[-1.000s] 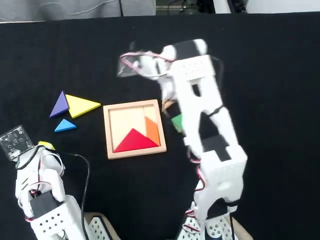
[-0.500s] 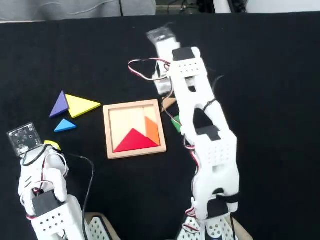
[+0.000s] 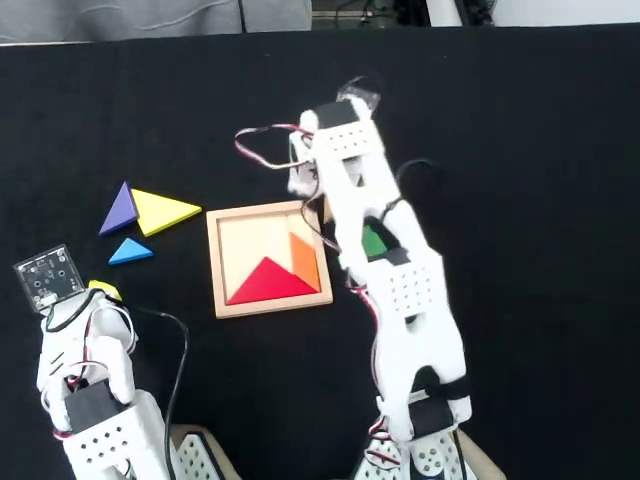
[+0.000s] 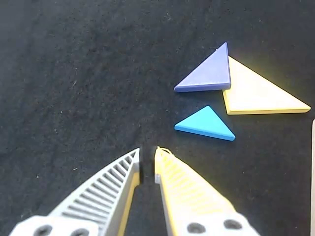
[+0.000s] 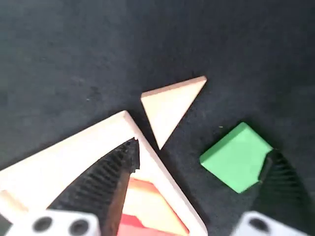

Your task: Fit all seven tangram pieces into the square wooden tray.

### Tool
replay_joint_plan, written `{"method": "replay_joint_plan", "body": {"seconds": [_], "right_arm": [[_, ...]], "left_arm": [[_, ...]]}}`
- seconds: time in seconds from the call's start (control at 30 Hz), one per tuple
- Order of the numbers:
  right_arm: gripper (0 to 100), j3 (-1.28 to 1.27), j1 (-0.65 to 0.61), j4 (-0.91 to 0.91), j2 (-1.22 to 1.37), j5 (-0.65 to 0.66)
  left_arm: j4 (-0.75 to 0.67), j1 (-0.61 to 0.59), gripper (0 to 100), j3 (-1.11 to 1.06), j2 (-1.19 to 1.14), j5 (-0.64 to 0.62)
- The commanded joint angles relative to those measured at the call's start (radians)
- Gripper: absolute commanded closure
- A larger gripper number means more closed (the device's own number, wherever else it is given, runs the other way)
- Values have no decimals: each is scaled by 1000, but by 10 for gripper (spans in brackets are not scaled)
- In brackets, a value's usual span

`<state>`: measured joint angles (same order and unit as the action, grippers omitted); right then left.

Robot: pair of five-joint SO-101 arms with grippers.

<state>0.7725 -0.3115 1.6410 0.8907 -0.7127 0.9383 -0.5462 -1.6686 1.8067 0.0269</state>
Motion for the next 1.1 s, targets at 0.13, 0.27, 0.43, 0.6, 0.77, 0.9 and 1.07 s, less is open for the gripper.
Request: {"method": "replay_joint_plan", "body": {"seconds": [0.13, 0.27, 0.43, 0.6, 0.77, 0.9, 1.07], "right_arm": [[600, 113, 17, -109, 16, -81], [600, 208, 14, -91, 22, -91], [600, 217, 12, -89, 24, -117], [649, 202, 18, -146, 82, -144], [819, 208, 18, -161, 140, -138], [789, 208, 20, -157, 128, -138], [773, 196, 21, -155, 128, -137]], "left_arm": [[0, 8, 927, 2, 8, 9], [-2, 8, 927, 2, 8, 9], [-2, 8, 927, 2, 8, 9], [-2, 8, 927, 2, 8, 9], [-2, 8, 927, 2, 8, 9], [-2, 8, 927, 2, 8, 9], [-2, 8, 927, 2, 8, 9]]}}
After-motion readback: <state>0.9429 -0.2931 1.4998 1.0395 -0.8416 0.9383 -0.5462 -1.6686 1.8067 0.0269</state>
